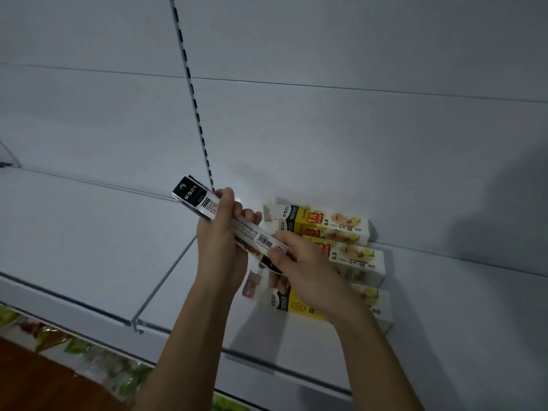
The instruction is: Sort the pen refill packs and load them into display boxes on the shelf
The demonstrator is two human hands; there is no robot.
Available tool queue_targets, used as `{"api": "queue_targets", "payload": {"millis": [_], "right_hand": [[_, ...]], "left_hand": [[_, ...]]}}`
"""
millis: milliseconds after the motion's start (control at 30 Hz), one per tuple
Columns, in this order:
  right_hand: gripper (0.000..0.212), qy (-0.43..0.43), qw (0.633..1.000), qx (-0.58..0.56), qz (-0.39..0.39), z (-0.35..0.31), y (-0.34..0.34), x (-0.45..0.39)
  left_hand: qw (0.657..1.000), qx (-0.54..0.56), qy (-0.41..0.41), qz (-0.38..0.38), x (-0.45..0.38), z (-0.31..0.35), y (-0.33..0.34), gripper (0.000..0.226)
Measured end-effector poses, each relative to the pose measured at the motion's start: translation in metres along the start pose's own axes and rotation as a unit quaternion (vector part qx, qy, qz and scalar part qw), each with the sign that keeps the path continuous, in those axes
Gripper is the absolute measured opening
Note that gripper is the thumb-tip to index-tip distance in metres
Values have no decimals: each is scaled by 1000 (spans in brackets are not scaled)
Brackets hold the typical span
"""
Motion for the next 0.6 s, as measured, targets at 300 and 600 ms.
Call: {"api": "queue_targets", "payload": {"millis": [300,600], "right_hand": [[27,-47,953,251,165,-15,-62,-11],[64,21,930,348,115,9,-61,-33]], "left_hand": [[982,-185,-17,38,-26,-17,-39,34],[989,-131,-33,66,-43,-15,-54,20]]}}
Point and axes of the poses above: each hand's wrist, its own x-axis away from the middle knuckle, its own y-axis out of the palm, z = x × y, the point moved 10 cm from there along -x, towards the middle knuckle, and after that the axes turned 15 degrees about -x, right-handed, at the moved point
